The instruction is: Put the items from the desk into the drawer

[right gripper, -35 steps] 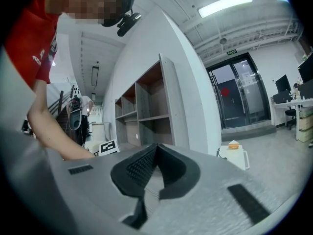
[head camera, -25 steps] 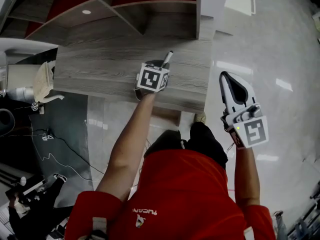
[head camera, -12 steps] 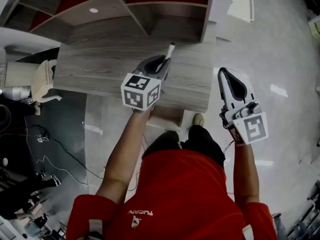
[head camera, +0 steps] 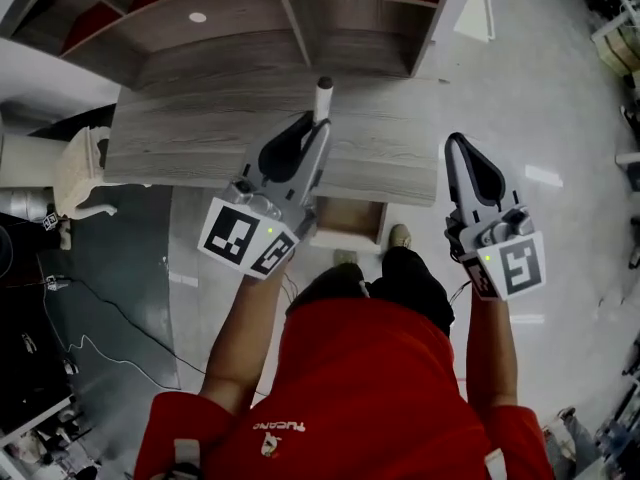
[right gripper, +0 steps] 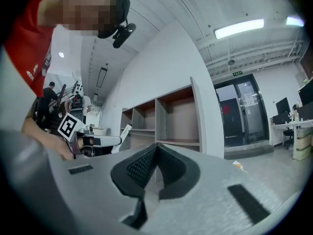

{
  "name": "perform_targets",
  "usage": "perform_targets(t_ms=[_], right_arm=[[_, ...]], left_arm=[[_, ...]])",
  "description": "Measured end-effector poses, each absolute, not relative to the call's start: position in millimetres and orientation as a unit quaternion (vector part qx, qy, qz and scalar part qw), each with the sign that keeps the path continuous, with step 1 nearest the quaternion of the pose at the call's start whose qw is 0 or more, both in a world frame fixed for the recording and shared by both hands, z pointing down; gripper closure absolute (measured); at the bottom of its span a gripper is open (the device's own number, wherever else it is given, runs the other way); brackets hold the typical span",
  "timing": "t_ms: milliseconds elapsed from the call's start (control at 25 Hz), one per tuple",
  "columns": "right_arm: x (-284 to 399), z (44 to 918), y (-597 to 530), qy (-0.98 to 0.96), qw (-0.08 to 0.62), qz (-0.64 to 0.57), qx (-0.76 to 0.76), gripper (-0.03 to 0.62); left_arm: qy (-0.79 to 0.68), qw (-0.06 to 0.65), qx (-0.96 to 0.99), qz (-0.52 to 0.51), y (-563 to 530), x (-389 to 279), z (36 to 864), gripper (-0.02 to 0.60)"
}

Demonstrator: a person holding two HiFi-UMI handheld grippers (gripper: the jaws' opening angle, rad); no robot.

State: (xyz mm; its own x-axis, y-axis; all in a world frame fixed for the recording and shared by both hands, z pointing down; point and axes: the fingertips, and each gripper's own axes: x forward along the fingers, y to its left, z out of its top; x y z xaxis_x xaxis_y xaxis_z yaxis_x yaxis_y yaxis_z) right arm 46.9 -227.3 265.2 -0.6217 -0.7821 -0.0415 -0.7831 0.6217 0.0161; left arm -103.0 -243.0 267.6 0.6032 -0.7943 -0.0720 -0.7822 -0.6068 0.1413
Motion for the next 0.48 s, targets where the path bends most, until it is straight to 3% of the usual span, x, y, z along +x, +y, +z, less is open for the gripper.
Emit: perform_targets(t_ms=[480], right_arm=[[28.6, 274.4, -134.2, 0.902, 0.000, 0.005, -0.431, 0.589]], left_arm=[[-0.399, -0.007, 0.913, -0.085, -150.8, -100.5, 247.0, 0.522]])
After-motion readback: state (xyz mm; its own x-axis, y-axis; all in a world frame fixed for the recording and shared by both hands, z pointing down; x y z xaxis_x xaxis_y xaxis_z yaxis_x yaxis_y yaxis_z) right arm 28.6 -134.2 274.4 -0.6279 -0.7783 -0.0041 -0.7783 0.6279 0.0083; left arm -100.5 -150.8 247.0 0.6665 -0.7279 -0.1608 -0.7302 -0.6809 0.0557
